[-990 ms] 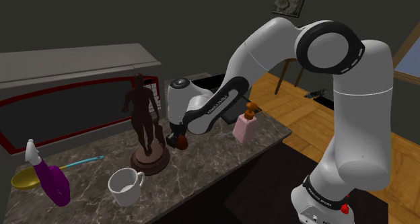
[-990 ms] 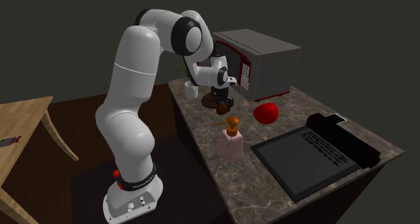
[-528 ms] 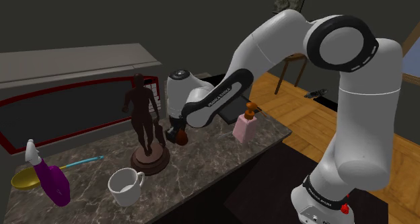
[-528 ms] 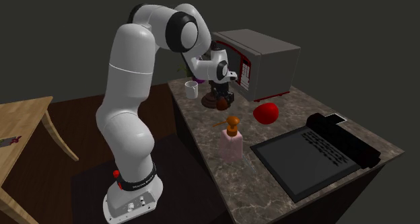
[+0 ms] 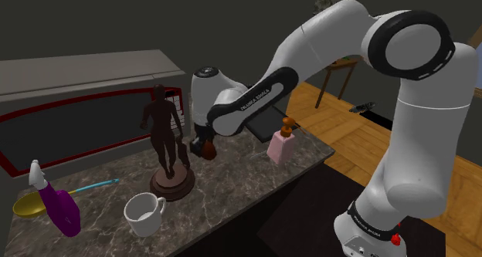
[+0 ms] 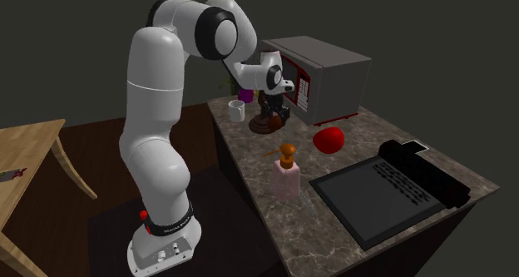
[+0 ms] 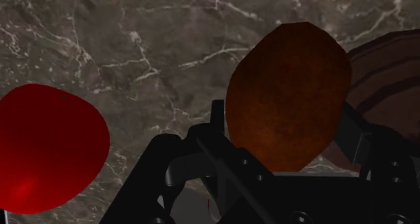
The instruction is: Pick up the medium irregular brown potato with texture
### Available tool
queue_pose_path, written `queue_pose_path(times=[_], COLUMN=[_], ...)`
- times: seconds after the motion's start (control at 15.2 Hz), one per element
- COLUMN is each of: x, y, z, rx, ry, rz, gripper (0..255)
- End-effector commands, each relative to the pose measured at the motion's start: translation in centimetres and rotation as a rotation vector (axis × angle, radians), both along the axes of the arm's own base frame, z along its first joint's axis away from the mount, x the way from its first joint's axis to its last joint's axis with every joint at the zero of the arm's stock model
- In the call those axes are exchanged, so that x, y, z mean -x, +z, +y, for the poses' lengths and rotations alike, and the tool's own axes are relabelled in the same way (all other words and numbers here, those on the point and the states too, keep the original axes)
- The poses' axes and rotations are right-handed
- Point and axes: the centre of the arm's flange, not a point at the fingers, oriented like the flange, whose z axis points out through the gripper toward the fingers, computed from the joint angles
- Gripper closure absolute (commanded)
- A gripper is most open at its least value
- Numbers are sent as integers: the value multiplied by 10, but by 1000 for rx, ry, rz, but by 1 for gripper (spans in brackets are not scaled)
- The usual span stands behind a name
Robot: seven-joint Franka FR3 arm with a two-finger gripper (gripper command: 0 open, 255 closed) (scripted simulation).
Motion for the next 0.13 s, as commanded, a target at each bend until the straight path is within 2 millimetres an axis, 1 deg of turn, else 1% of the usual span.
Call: queue_pose_path(times=[0.0,0.07], x=[0,0], y=[7,7], z=[1,1], rx=[0,0], ry=[0,0], rz=[0,0], gripper=[255,255])
